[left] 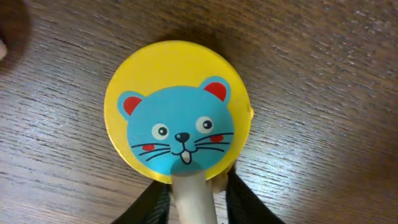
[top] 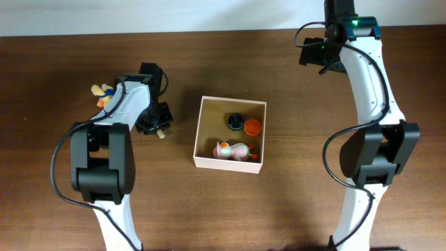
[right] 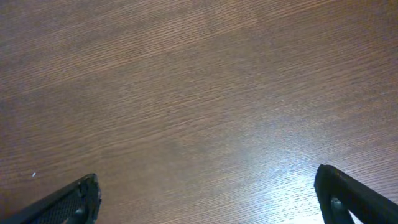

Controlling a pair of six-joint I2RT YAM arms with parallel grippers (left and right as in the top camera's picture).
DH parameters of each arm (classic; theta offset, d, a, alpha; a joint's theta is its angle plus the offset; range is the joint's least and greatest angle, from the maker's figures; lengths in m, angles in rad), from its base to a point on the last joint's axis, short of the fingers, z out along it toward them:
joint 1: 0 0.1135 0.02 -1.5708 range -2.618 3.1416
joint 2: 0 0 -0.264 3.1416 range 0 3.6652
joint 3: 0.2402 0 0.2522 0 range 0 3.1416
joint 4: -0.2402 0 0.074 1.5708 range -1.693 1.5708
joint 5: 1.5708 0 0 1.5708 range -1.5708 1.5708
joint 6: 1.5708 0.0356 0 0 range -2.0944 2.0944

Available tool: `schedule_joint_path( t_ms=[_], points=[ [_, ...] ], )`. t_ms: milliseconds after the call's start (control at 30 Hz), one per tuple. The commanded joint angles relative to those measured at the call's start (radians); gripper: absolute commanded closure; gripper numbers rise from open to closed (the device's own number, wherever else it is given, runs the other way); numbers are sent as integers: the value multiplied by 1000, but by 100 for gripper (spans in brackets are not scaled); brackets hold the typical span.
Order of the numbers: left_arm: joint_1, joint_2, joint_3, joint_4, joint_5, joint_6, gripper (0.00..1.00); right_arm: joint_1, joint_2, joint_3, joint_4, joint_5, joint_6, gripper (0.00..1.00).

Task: Pack container
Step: 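Lower the left gripper and close on the rattle's wooden handle, then lift the rattle drum and carry it over the box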

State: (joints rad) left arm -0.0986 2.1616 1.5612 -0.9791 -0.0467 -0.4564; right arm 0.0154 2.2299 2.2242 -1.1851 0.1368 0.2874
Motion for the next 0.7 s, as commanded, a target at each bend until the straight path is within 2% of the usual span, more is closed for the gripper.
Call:
schedule_joint_path(
  t_ms=[0, 400, 467, 667],
  points=[
    [9, 40, -39, -6, -54, 2, 73, -3, 4, -5, 0, 2, 10, 1],
    [9, 39, -8, -48, -55, 48, 78, -3, 4, -5, 0, 2, 10, 1],
    [9, 39, 14, -62, -55, 66, 85, -3, 4, -5, 0, 2, 10, 1],
    [9, 39, 119, -111, -56, 114, 86, -3, 4, -5, 0, 2, 10, 1]
  ],
)
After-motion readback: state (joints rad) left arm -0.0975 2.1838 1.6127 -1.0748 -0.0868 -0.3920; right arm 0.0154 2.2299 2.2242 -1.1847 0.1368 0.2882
